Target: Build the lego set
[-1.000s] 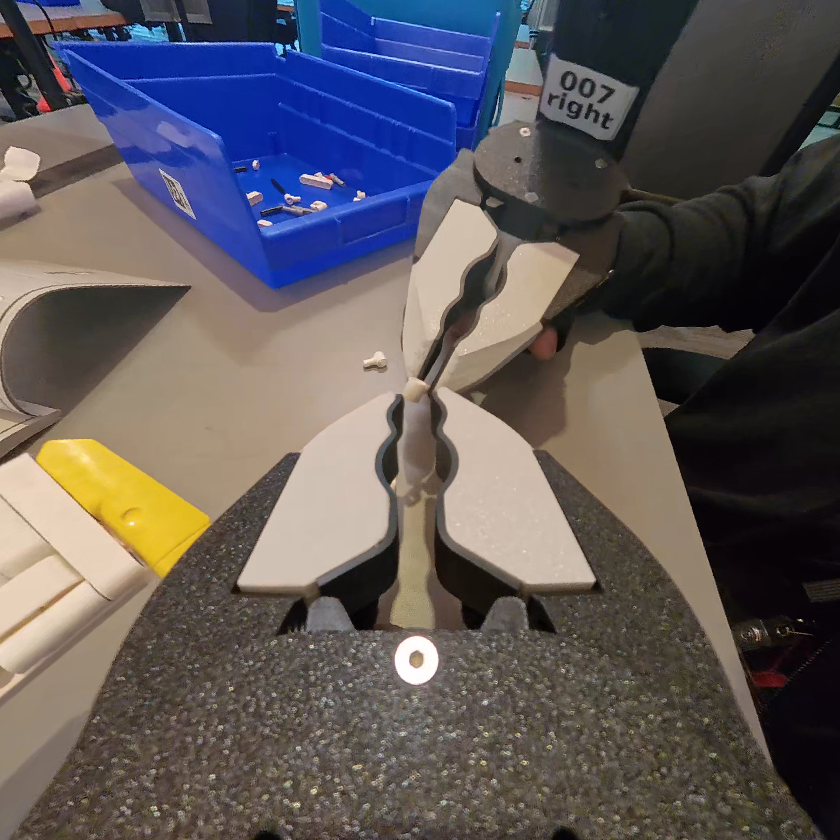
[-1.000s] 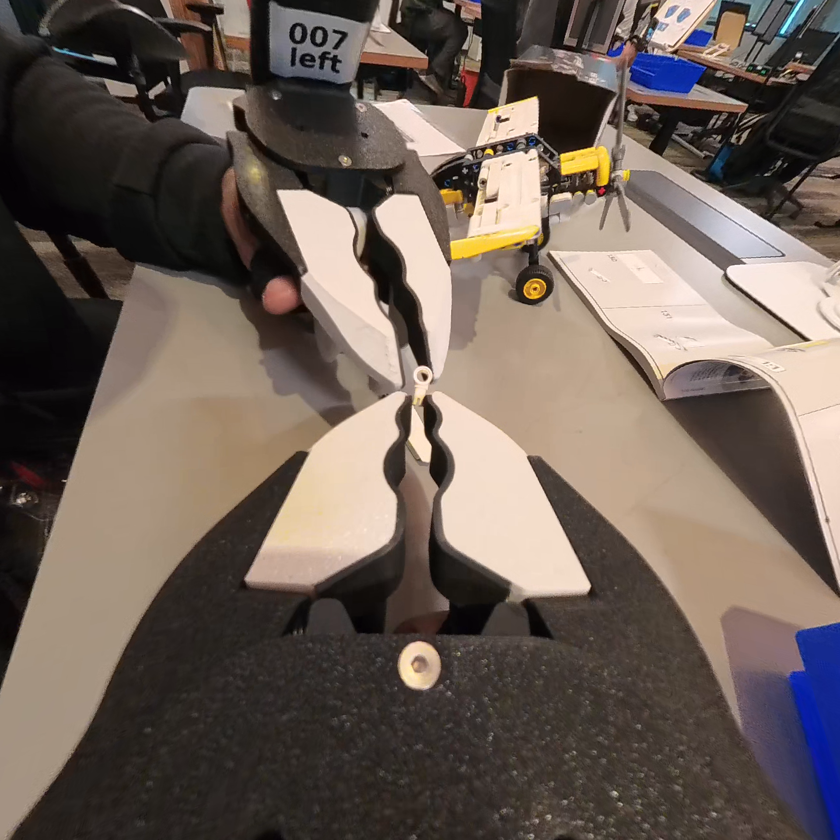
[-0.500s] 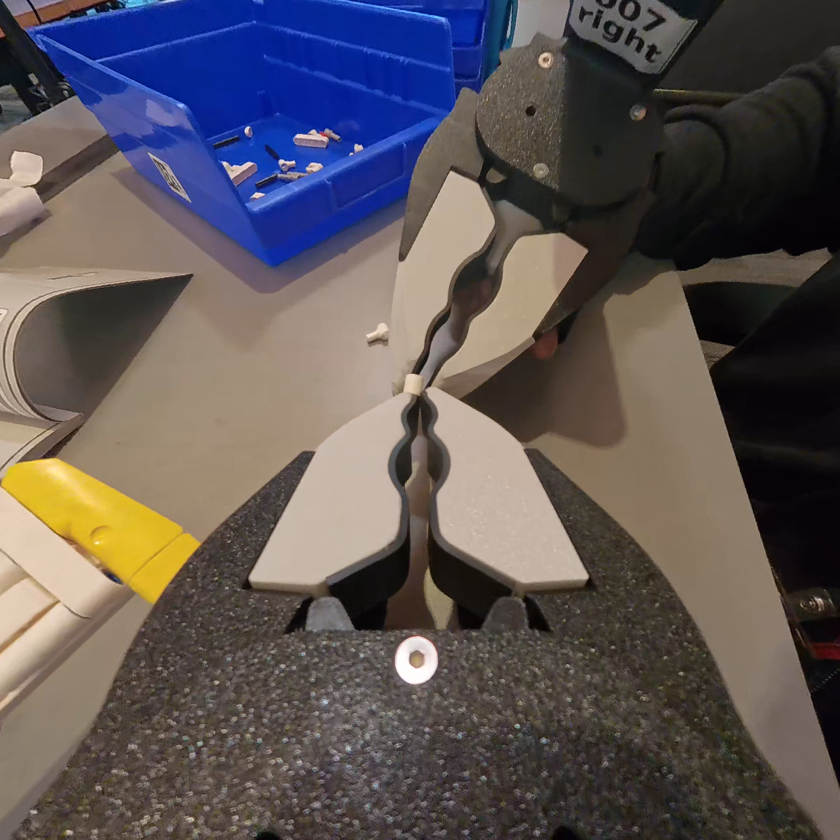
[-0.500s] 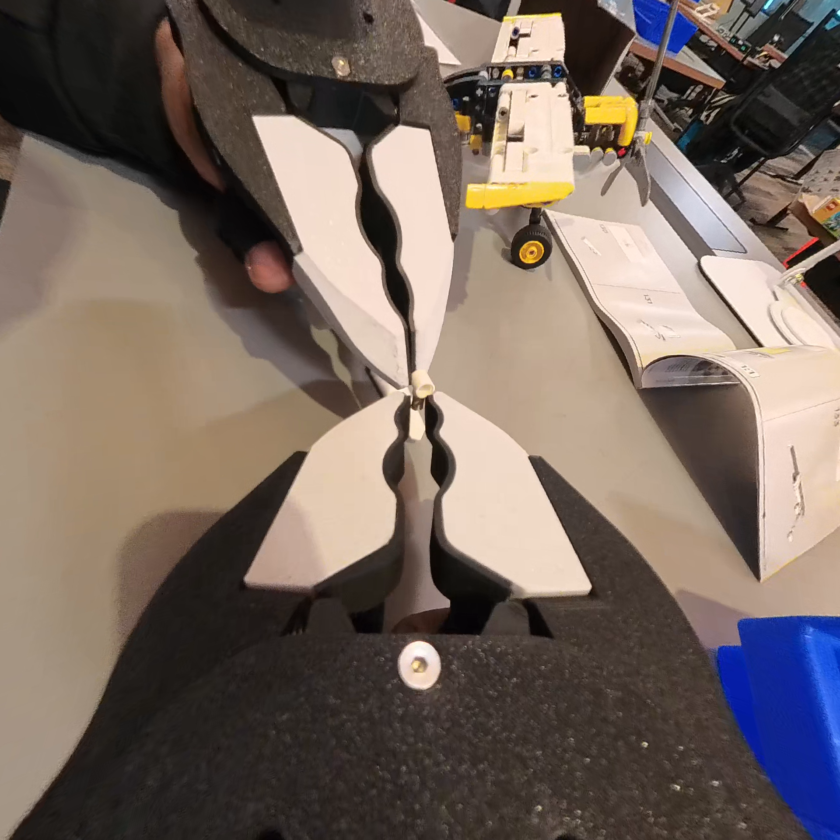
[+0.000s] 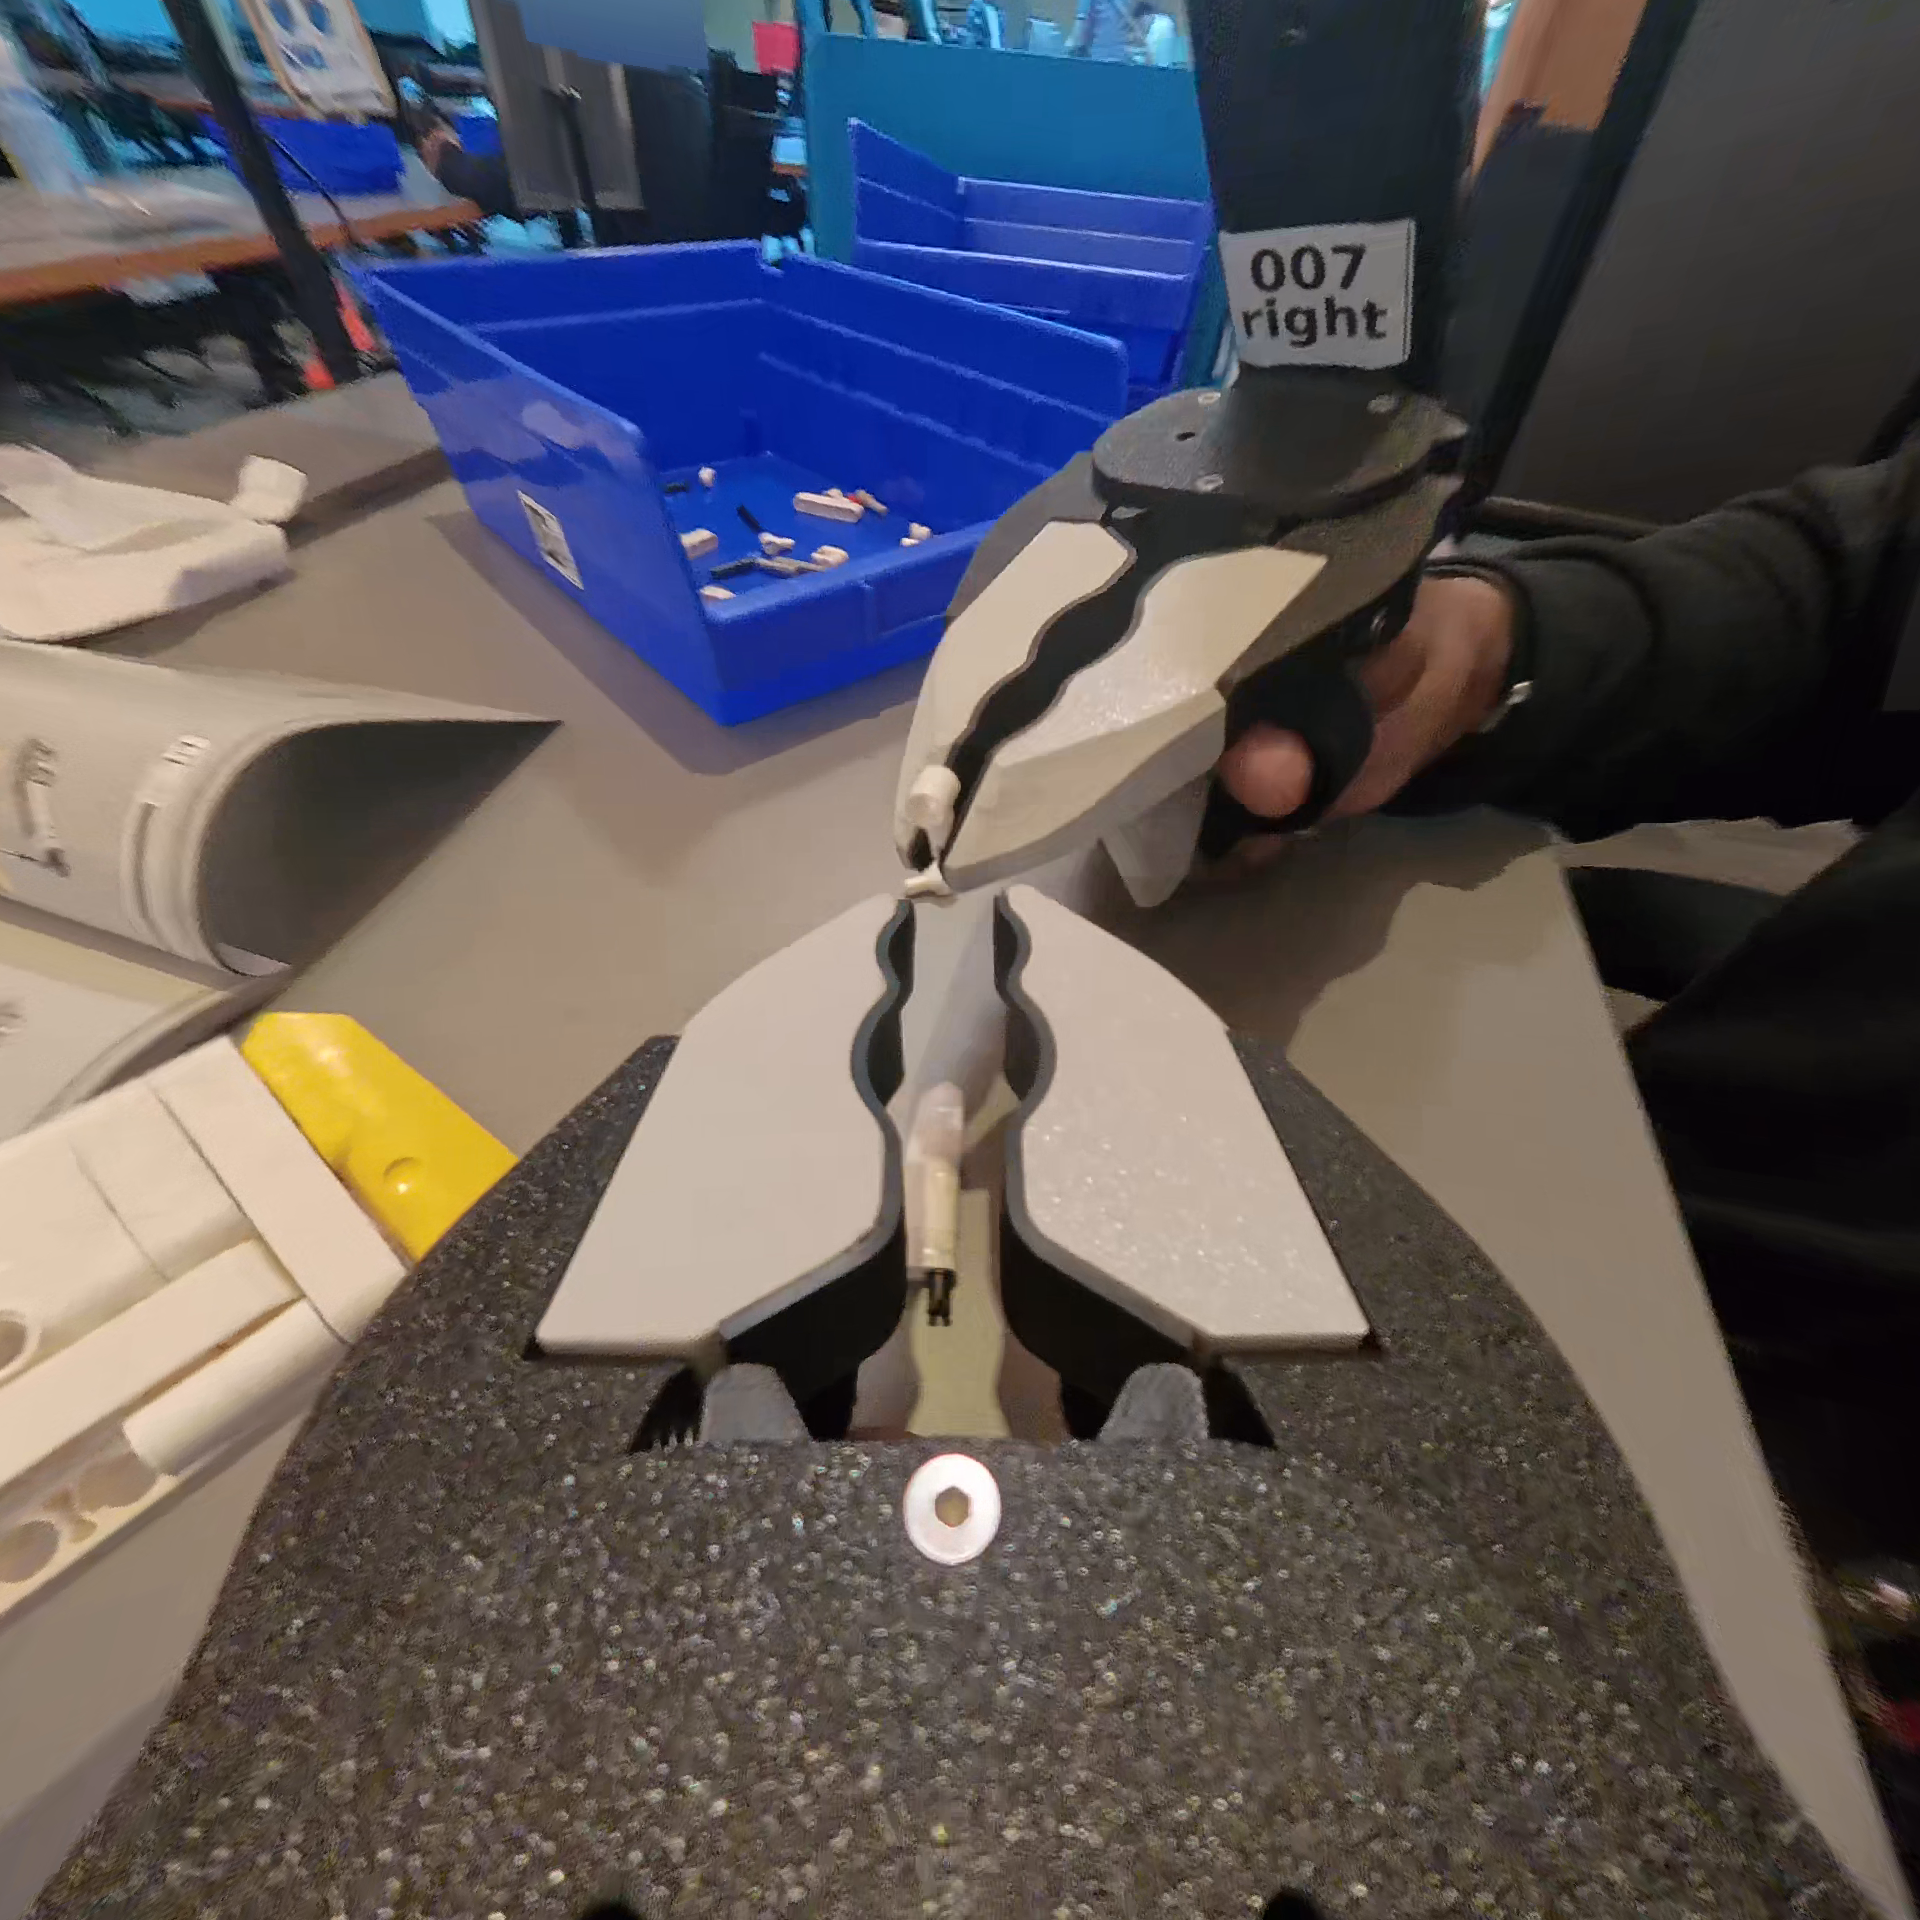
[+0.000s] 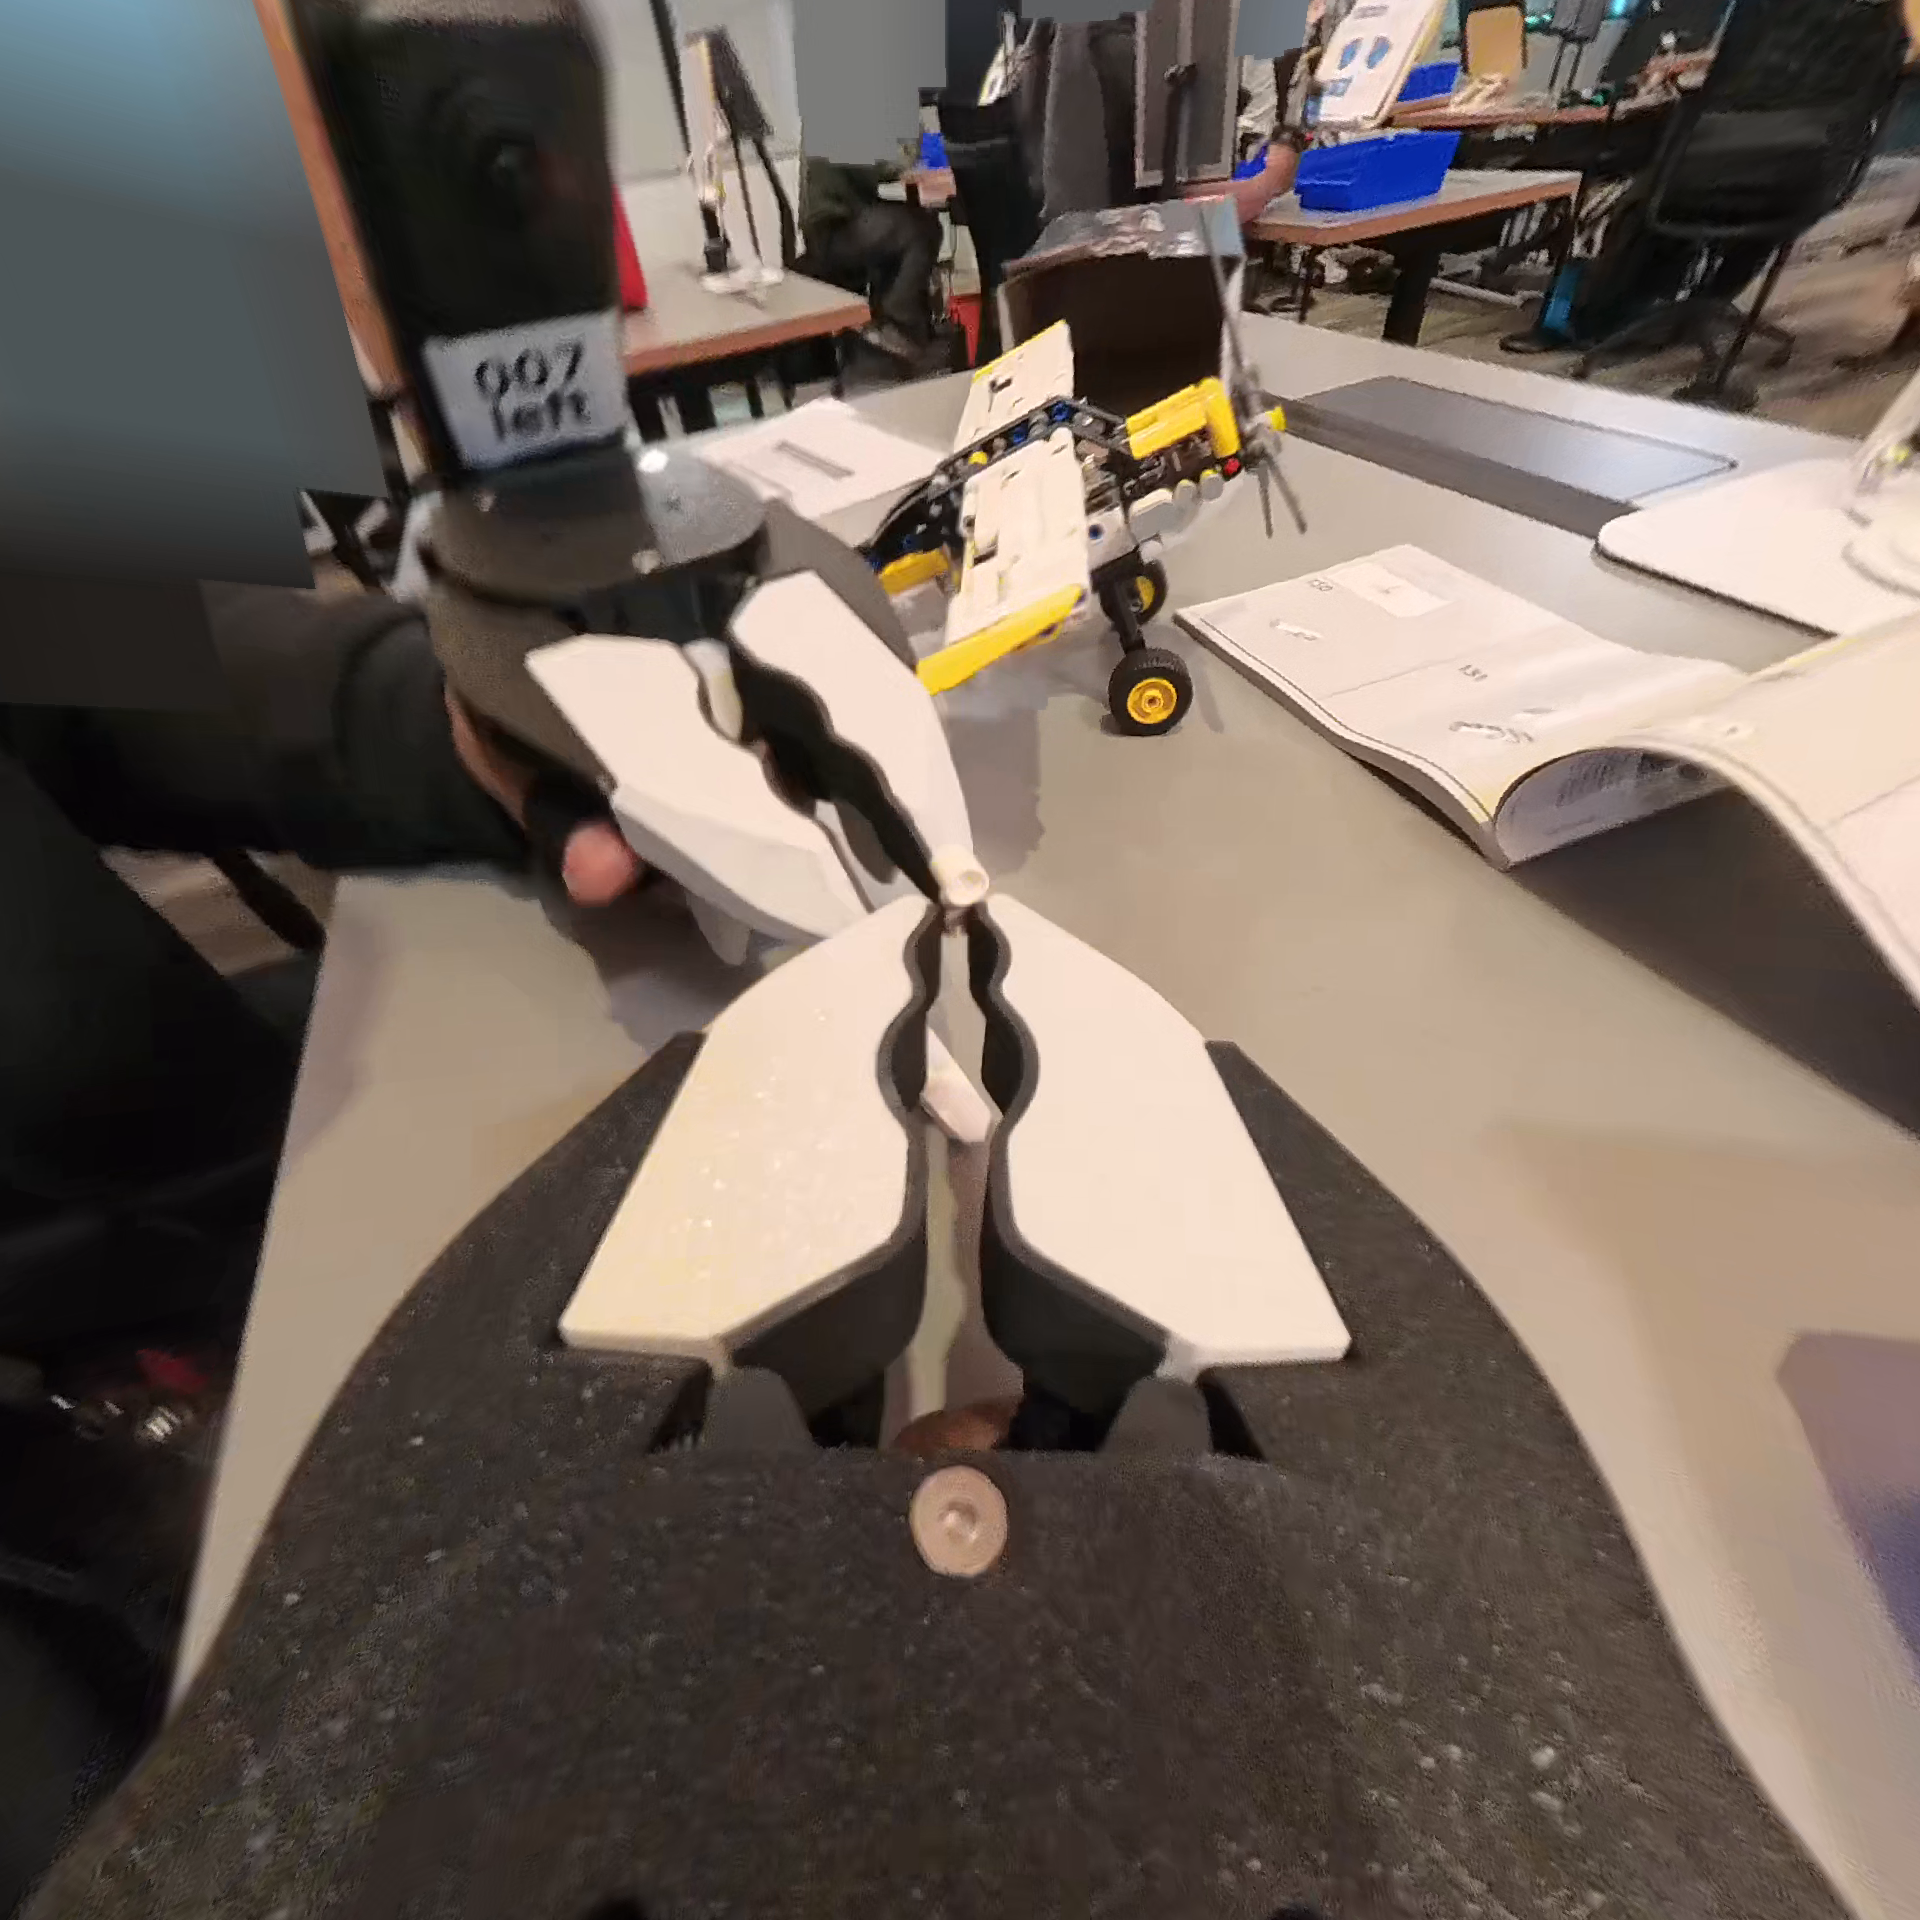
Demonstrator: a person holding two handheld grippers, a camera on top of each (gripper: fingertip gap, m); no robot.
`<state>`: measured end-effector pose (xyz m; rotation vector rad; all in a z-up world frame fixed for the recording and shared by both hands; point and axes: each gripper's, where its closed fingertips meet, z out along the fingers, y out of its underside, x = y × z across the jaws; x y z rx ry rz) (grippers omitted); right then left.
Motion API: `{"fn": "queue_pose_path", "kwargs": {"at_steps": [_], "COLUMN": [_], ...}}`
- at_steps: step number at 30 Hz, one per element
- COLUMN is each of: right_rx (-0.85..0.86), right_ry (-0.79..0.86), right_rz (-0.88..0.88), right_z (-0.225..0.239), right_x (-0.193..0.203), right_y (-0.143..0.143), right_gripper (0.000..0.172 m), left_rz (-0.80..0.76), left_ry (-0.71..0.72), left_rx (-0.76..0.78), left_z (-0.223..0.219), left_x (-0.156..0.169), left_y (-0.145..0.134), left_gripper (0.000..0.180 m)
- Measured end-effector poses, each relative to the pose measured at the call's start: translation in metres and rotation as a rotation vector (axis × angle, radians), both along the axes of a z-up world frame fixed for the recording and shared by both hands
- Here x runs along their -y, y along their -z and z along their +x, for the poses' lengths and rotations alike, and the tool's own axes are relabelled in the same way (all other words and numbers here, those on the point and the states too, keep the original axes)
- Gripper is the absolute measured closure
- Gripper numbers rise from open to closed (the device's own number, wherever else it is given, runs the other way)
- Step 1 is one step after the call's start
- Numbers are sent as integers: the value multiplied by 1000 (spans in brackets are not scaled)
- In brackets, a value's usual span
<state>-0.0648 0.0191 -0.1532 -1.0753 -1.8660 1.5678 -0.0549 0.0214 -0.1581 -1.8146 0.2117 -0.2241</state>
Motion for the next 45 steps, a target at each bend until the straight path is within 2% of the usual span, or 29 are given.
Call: {"fn": "queue_pose_path", "kwargs": {"at_steps": [5, 10, 16, 27, 31, 33, 45], "right_rx": [122, 185, 213, 220, 217, 211, 242], "right_ry": [100, 121, 129, 127, 103, 87, 26], "right_rz": [-286, -590, -751, -851, -858, -851, -705], "right_z": [-8, -9, -11, -13, -12, -12, 0], "right_x": [-4, -1, 1, 7, 9, 10, 10], "right_y": [-5, -13, -16, -18, -20, -22, -17], "right_gripper": [167, 167, 168, 167, 167, 166, 166], "left_rz": [91, 155, 206, 250, 253, 267, 246], "left_ry": [-151, -211, -283, -341, -322, -311, -216], "left_rx": [-172, -361, -509, -649, -641, -640, -606], "left_z": [-11, -10, -15, -19, -18, -17, -4], "left_x": [-6, -7, -6, -3, 0, 3, 2], "left_y": [-7, -10, -14, -19, -22, -24, -18], "left_gripper": [167, 170, 171, 172, 175, 180, 180]}}
